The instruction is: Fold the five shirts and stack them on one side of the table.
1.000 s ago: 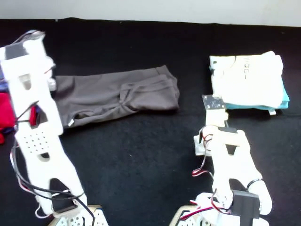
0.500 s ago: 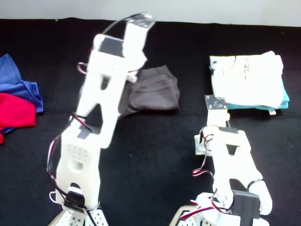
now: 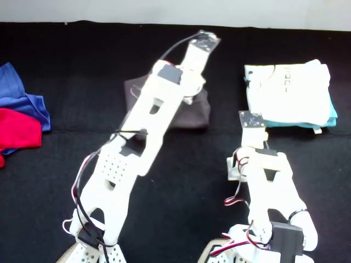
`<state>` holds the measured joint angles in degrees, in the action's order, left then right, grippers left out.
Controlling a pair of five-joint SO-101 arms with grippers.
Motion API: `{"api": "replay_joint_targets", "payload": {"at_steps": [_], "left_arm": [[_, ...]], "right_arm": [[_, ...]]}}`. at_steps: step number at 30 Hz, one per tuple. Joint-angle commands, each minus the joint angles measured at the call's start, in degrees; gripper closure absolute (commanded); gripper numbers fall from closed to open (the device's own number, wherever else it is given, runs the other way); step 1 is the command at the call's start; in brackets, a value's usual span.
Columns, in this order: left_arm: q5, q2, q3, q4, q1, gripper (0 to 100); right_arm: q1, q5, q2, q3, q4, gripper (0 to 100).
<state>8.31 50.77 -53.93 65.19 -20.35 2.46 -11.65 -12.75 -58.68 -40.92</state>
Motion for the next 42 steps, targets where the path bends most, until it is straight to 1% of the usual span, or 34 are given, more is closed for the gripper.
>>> {"api": "replay_joint_targets", "payload": {"at_steps": [1,3,7,12,15,17,20,22,24,28,31,38,42], "left_arm": [[0.1,-0.5,-0.7,-5.1,-1.4,99],[-0.1,-0.5,-0.7,-6.2,-1.4,96],[-0.2,-1.3,-2.1,-5.8,-0.1,86],[0.0,-3.2,-10.6,4.0,1.9,85],[0.1,-3.4,-15.2,9.9,5.3,85],[0.2,-3.3,-15.3,13.5,8.7,87],[0.2,-2.5,-15.1,16.7,13.6,100],[0.2,0.1,-13.6,17.1,14.5,98],[0.2,2.8,-13.1,17.7,14.4,99],[-0.1,7.3,-13.3,18.5,10.5,99],[-0.1,7.4,-13.3,20.5,5.6,99],[-0.2,5.5,-18.1,29.0,-6.3,99],[-0.1,5.1,-21.7,31.6,-9.0,99]], "right_arm": [[0.6,0.7,0.5,-0.2,1.6,99.2],[0.6,0.7,0.5,-0.2,1.6,99.2],[0.6,0.7,0.5,-0.2,1.6,99.2],[0.6,0.7,0.5,-0.2,1.6,99.2],[0.6,0.7,0.5,-0.2,1.6,99.2],[0.6,0.7,0.5,-0.2,1.6,99.2],[0.6,0.7,0.5,-0.2,1.7,99.2],[0.6,0.7,0.5,-0.2,1.7,99.2],[0.6,0.7,0.5,-0.2,1.7,99.2],[0.6,0.7,0.5,-0.2,1.7,99.2],[0.6,0.7,0.5,-0.2,1.7,99.2],[0.6,0.7,0.5,-0.2,1.7,99.2],[0.6,0.7,0.5,-0.2,1.7,99.2]]}}
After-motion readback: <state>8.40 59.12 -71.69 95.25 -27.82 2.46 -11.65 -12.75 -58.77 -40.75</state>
